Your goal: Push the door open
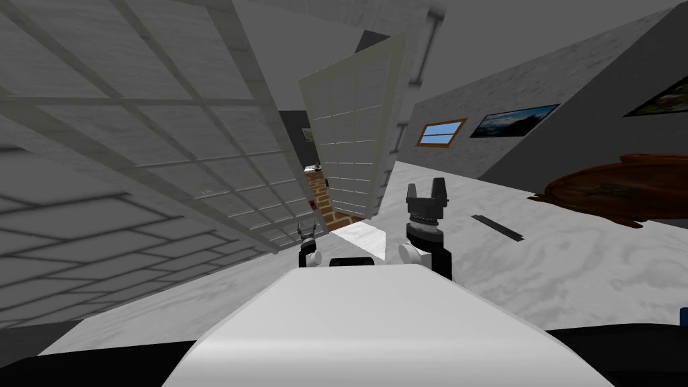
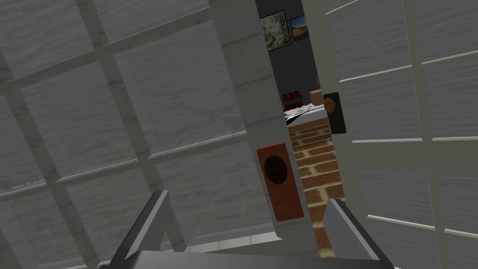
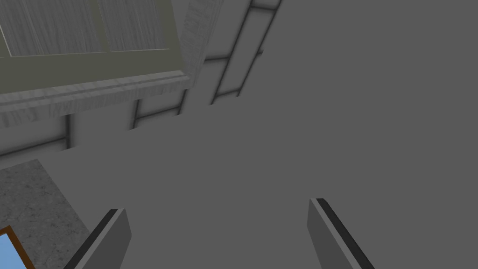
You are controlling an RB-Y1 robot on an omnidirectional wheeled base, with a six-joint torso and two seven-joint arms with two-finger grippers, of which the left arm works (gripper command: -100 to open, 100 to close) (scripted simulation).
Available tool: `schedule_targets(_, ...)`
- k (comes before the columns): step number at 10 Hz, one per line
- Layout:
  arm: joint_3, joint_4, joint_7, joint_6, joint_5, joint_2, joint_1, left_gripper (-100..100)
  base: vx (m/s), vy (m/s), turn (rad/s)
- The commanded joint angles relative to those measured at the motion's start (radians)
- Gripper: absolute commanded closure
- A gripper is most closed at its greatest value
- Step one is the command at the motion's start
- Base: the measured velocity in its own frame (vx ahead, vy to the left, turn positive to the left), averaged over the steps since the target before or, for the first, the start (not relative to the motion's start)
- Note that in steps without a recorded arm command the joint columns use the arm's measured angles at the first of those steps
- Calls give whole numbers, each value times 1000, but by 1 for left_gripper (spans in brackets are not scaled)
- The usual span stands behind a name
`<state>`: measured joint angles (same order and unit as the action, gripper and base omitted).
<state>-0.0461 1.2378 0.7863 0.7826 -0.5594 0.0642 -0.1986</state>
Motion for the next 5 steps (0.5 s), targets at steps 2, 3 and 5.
schedule_targets(2,-1,-58,42,23,-25,-6,20,-100,46,90,-147)
schedule_targets(3,-3,-96,69,39,-43,-13,33,-100,72,102,-225)
schedule_targets(5,-4,-134,97,55,-60,-20,45,-100,85,134,-133)
